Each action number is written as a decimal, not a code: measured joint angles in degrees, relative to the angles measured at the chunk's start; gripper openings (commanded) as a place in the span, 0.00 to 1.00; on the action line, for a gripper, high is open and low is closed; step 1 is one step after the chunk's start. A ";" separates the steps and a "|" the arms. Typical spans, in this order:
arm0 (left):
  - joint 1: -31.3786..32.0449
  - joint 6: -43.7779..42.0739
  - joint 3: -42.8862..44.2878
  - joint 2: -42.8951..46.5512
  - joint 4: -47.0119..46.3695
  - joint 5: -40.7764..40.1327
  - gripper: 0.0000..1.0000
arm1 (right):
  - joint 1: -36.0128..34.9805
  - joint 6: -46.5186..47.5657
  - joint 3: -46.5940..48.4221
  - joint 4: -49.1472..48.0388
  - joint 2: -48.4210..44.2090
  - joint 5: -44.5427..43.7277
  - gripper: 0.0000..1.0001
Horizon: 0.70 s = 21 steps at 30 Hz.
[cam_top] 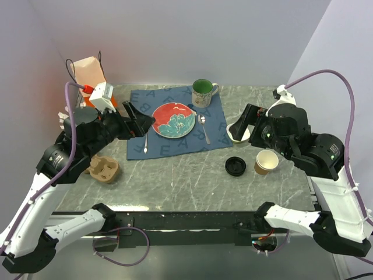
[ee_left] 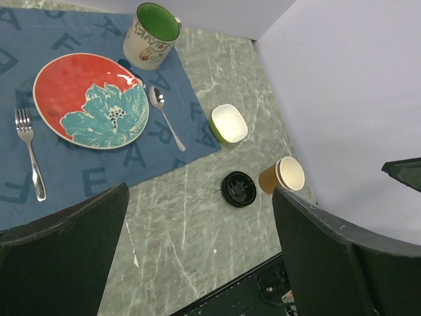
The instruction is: Pack the takeout coffee
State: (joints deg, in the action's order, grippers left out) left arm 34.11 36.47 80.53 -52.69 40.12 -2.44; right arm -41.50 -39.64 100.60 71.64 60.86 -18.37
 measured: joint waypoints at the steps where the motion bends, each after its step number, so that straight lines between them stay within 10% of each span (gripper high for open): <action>1: 0.00 0.00 -0.22 -0.04 0.00 -0.09 0.97 | 0.00 -0.22 -0.46 -0.20 -0.24 -0.09 1.00; 14: 0.00 0.42 -9.97 -0.17 -2.16 -1.44 0.97 | 2.54 1.36 -7.52 0.61 -0.11 -11.65 0.90; 21: 0.02 -0.26 -14.47 -0.39 -2.58 -0.70 0.97 | 29.14 2.86 -20.79 -1.73 4.04 -6.03 0.57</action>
State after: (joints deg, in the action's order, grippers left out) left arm 34.13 36.21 66.06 -53.08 37.54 -3.14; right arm -12.36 -36.77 79.81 69.91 64.90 -24.40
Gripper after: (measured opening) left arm 0.969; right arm 0.639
